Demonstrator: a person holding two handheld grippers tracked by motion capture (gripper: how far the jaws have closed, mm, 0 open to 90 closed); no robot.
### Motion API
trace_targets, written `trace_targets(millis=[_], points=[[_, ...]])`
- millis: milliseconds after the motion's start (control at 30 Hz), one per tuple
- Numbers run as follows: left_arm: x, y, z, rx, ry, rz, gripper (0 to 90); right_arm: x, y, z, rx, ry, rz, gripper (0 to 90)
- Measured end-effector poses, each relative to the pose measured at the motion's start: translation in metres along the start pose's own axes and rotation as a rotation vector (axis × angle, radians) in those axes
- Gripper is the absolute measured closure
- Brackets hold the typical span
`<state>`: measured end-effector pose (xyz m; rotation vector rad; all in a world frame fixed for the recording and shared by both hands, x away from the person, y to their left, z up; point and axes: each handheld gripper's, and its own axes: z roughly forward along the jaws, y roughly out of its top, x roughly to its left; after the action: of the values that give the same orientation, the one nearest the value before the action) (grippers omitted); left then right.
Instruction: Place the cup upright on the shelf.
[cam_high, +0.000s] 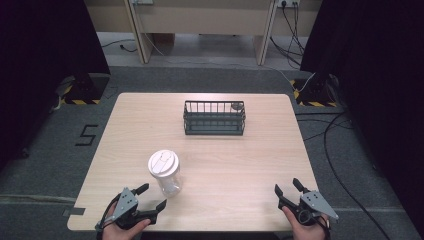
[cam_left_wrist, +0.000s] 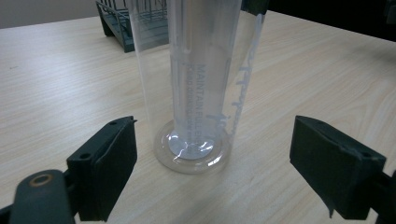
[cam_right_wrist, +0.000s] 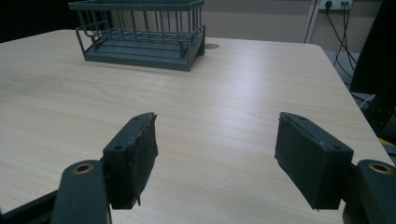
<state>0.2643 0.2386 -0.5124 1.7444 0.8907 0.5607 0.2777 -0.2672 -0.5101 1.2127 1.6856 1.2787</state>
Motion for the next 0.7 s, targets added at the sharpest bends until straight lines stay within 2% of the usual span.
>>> trace_targets(millis=[200,333,567,700], points=[[0.002,-0.001,0.009,0.026,-0.002,-0.035,14.3,0.002,0.0,0.003,0.01,0.014,-0.005,29.4],[0.006,0.002,0.015,0.024,0.007,-0.041,14.4,0.003,0.0,0.004,0.018,0.015,-0.007,29.0],[0.008,0.011,0.027,0.021,0.014,0.007,14.4,0.004,-0.001,0.005,0.025,0.013,-0.014,28.5],[0.008,0.014,0.033,0.009,0.013,0.007,14.4,0.004,-0.001,0.005,0.028,0.011,-0.018,28.5]])
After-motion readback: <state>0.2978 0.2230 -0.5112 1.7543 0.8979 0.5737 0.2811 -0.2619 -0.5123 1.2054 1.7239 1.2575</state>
